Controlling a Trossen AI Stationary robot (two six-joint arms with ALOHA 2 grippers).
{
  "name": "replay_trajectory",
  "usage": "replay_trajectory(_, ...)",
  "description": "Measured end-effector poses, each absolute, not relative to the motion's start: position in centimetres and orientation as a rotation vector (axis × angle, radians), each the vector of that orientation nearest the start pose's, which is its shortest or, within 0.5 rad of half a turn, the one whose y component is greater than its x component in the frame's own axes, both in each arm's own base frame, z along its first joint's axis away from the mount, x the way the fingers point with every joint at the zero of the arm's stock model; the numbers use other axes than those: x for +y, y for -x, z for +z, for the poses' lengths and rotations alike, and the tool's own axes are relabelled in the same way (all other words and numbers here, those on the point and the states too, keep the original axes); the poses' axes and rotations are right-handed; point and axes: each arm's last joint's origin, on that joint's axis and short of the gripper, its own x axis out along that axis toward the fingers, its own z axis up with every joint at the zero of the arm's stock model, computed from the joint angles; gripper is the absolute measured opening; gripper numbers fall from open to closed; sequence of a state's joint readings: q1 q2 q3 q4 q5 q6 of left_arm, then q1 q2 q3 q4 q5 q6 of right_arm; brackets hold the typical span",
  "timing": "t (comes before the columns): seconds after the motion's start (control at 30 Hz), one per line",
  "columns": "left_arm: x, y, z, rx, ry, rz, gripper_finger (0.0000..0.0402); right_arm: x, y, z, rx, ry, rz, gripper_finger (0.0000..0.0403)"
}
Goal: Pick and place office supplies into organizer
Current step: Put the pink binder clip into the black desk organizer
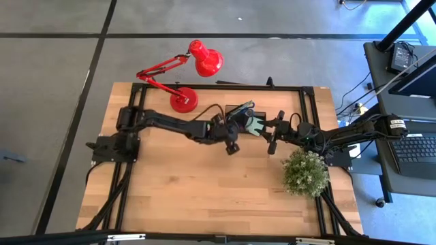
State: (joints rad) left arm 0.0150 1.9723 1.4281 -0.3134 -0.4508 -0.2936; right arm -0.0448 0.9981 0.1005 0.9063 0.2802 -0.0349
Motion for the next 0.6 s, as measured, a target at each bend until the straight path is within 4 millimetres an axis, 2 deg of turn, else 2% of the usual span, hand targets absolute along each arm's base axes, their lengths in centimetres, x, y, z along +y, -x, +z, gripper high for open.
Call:
replay_trajectory(0.27,6.1,-43.2,17.6,0.782,0.133,0.589,0.0056,-1.6,-17.2,17.0,0.020,0.037,-0.326,0.0166)
replay_trajectory(0.4,7.1,-43.4,16.0,0.817,0.137,0.609,0.0056,-1.7,-17.2,17.0,0.022,0.040,-0.330,0.0166)
replay_trajectory(0.6,7.5,-43.5,14.7,0.848,0.145,0.611,0.0056,-1.7,-17.2,17.0,0.022,0.041,-0.330,0.0166)
